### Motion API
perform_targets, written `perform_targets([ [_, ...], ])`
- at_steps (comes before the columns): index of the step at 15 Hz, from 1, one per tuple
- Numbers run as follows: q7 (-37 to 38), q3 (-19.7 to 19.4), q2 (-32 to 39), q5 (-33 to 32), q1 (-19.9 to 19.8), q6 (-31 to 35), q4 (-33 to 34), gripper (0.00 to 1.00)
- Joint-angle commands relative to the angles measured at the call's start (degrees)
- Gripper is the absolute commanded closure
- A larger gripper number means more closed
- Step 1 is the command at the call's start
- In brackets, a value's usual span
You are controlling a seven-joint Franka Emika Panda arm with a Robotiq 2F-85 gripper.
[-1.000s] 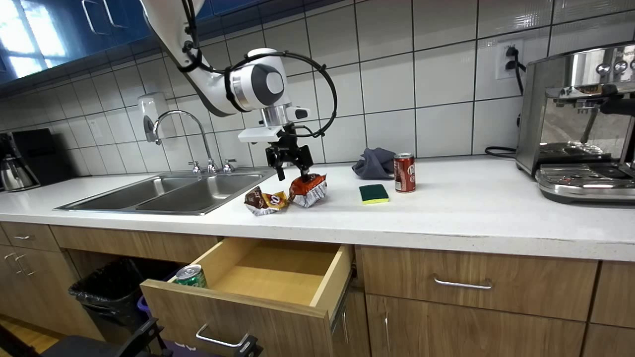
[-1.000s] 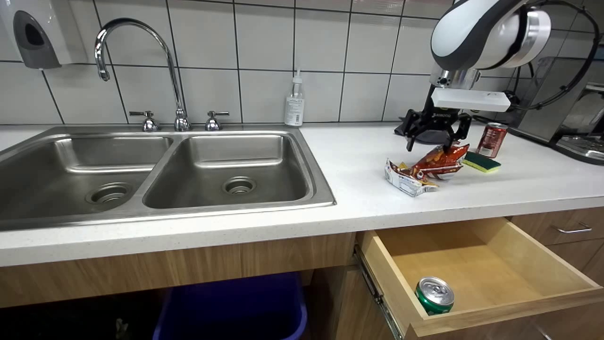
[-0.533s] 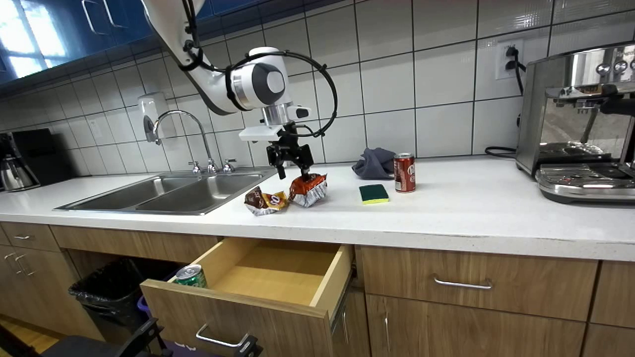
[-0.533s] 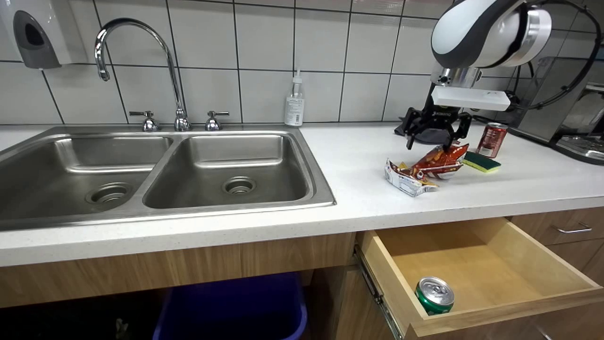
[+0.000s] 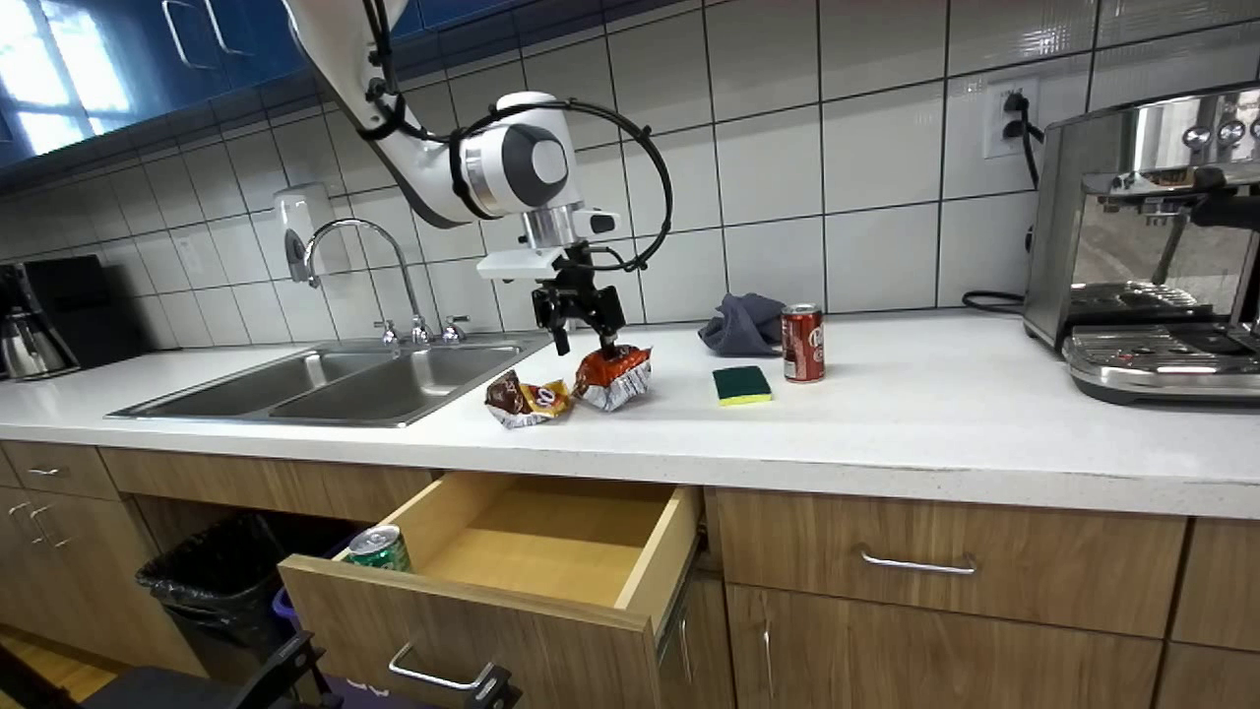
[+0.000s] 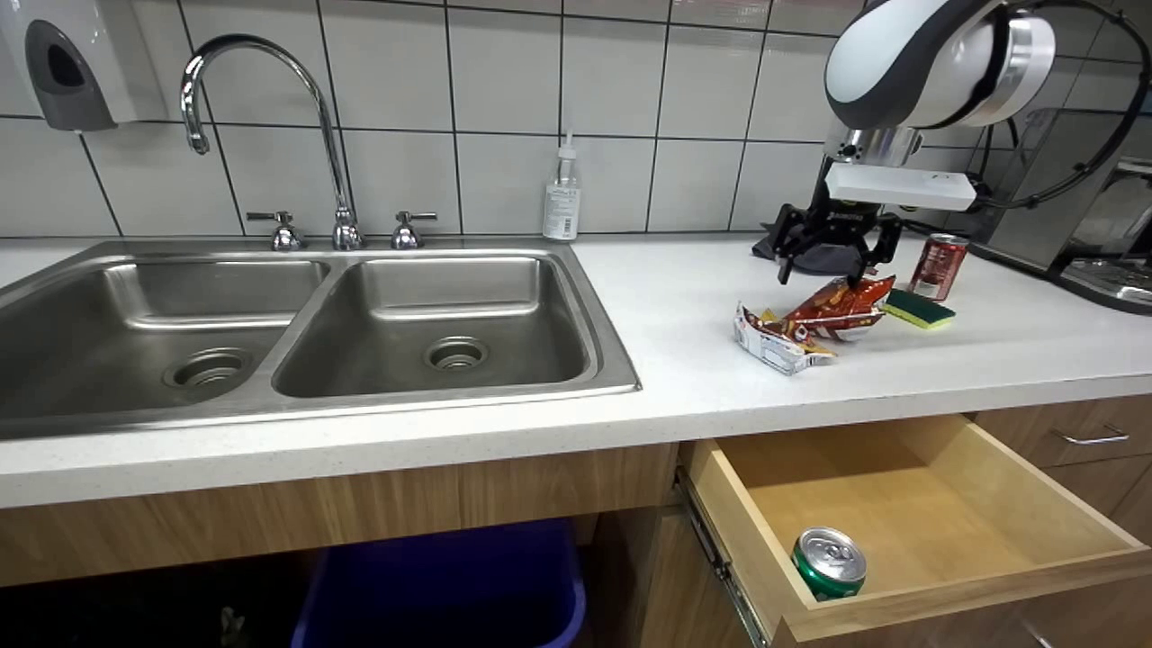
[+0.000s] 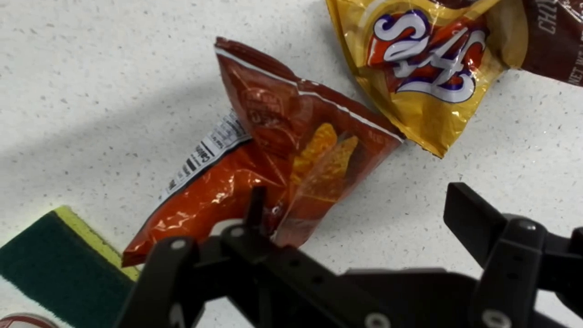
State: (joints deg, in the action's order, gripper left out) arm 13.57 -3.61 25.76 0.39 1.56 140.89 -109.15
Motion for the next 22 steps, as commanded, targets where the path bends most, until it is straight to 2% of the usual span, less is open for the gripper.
perform_targets([
  [1, 0.8, 0.0, 0.4, 0.9, -0.2, -0.8, 1.3, 0.26],
  [9, 0.7, 0.0, 0.1, 0.8, -0.2, -0.6, 1.1, 0.88],
  [11, 0.8, -0.1, 0.0, 0.7, -0.1, -0.5, 1.0, 0.99],
  [22, 0.5, -0.4, -0.8, 0.7, -0.5, -0.2, 0.6, 1.00],
])
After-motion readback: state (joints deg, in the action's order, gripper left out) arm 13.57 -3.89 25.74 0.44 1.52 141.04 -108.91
